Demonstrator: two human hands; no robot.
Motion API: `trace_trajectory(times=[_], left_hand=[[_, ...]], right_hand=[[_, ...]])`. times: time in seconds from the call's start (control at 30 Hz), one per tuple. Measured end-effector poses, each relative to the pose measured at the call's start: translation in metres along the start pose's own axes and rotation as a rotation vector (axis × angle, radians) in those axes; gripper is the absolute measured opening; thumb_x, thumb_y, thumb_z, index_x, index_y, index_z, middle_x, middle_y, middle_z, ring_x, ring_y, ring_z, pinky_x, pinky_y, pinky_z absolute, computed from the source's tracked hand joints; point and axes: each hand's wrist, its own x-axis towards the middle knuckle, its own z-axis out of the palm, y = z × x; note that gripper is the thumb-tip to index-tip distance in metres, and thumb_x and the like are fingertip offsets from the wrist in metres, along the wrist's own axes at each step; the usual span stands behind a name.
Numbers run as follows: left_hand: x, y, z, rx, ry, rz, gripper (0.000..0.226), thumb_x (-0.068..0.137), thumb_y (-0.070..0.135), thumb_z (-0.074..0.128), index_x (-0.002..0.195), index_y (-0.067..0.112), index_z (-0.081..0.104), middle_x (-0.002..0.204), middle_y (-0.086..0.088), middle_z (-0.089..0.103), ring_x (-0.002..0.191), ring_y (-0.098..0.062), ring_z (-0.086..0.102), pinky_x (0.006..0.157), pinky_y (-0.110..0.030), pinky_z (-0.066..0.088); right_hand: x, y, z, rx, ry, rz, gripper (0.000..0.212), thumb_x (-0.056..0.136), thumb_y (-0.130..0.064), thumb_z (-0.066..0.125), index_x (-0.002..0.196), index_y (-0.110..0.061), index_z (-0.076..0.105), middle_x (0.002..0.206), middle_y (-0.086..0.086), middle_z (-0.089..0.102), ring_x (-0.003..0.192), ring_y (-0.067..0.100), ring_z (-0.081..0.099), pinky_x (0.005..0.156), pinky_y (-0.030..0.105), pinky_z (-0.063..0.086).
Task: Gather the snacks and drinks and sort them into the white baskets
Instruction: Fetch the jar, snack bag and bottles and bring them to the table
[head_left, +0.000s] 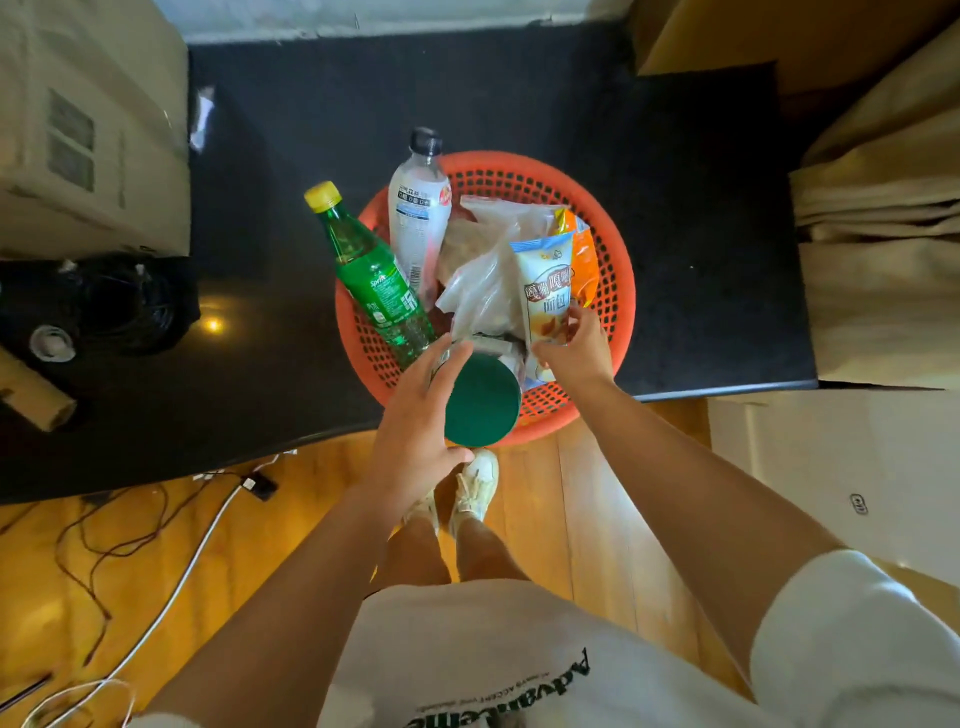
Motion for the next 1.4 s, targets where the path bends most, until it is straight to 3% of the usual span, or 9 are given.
trace_trajectory(times=[0.3,0.53,0.63,0.77,0.93,1.07,1.23,1.33,1.4], left_hand=[[0.014,-0.011,-0.003,0.005,-0.098,0.064,0.113,0.051,0.006,0.088,0.145,0.013,0.025,0.149,-0.012,0.029,0.14,-0.032,0.027,0.112,-0.049,0.031],[0.025,-0.019,-0.006,-0.14,-0.093,0.086,0.102,0.048,0.019,0.09,0.135,0.012,0.038,0.141,-0.005,0.039,0.126,-0.004,0.032,0.109,-0.022,0.032],[0.028,-0.013,-0.013,-0.17,-0.075,0.089,0.098,0.049,0.032,0.088,0.133,0.014,0.039,0.132,-0.001,0.04,0.118,0.002,0.034,0.099,-0.002,0.026],[0.024,0.0,-0.034,-0.274,-0.006,0.108,0.104,0.042,0.025,0.09,0.132,0.012,0.038,0.125,0.001,0.034,0.112,0.003,0.033,0.093,0.005,0.026],[0.001,0.023,-0.08,-0.589,-0.011,0.057,0.1,0.036,0.032,0.086,0.121,0.044,0.034,0.131,0.0,0.038,0.116,0.001,0.043,0.098,-0.008,0.037],[-0.017,0.035,-0.102,-0.901,-0.129,0.046,0.105,0.035,0.024,0.079,0.131,0.022,0.035,0.14,-0.018,0.041,0.126,-0.022,0.047,0.105,-0.04,0.041],[-0.034,0.045,-0.101,-0.897,-0.389,0.114,0.087,0.046,0.016,0.076,0.125,0.029,0.043,0.117,0.004,0.06,0.108,-0.013,0.059,0.085,-0.027,0.054],[-0.045,0.063,-0.092,-0.834,-0.604,0.177,0.094,0.054,0.024,0.074,0.137,0.007,0.033,0.132,-0.023,0.051,0.121,-0.036,0.052,0.096,-0.051,0.047],[-0.057,0.078,-0.08,-0.769,-0.759,0.222,0.091,0.059,0.027,0.071,0.137,-0.001,0.031,0.134,-0.03,0.047,0.123,-0.044,0.047,0.1,-0.059,0.041]], right_hand=[[0.013,-0.002,0.001,-0.008,0.006,0.035,0.071,0.074,-0.022,0.073,0.136,-0.017,0.038,0.13,0.004,0.056,0.117,0.024,0.055,0.094,0.033,0.044],[0.007,0.004,0.0,-0.011,0.077,-0.044,0.055,0.075,-0.016,0.071,0.126,-0.014,0.049,0.114,0.003,0.065,0.104,0.023,0.06,0.08,0.025,0.044],[-0.013,0.005,-0.008,0.143,0.133,-0.101,0.044,0.074,-0.009,0.071,0.114,-0.011,0.055,0.09,-0.006,0.063,0.084,0.015,0.058,0.068,0.006,0.043],[-0.062,0.001,-0.03,0.452,0.236,-0.109,0.039,0.077,-0.007,0.069,0.112,-0.013,0.054,0.099,-0.003,0.063,0.09,0.012,0.06,0.076,0.018,0.05],[-0.152,0.01,-0.044,0.798,0.397,-0.059,0.032,0.079,-0.011,0.067,0.108,-0.01,0.053,0.1,0.008,0.065,0.094,0.022,0.062,0.079,0.031,0.055],[-0.227,0.029,-0.028,1.001,0.521,0.024,0.028,0.084,-0.007,0.059,0.111,-0.012,0.051,0.097,0.003,0.065,0.084,0.015,0.063,0.076,0.04,0.053],[-0.315,0.055,0.015,1.202,0.721,0.12,0.023,0.079,-0.012,0.062,0.098,-0.022,0.054,0.087,-0.004,0.067,0.075,0.01,0.065,0.067,0.032,0.053],[-0.365,0.072,0.045,1.295,0.823,0.214,0.04,0.067,-0.024,0.065,0.105,-0.019,0.054,0.091,0.0,0.067,0.076,0.013,0.066,0.064,0.03,0.053],[-0.398,0.085,0.066,1.358,0.912,0.254,0.035,0.072,-0.019,0.068,0.105,-0.018,0.056,0.089,0.001,0.067,0.077,0.015,0.066,0.062,0.028,0.053]])
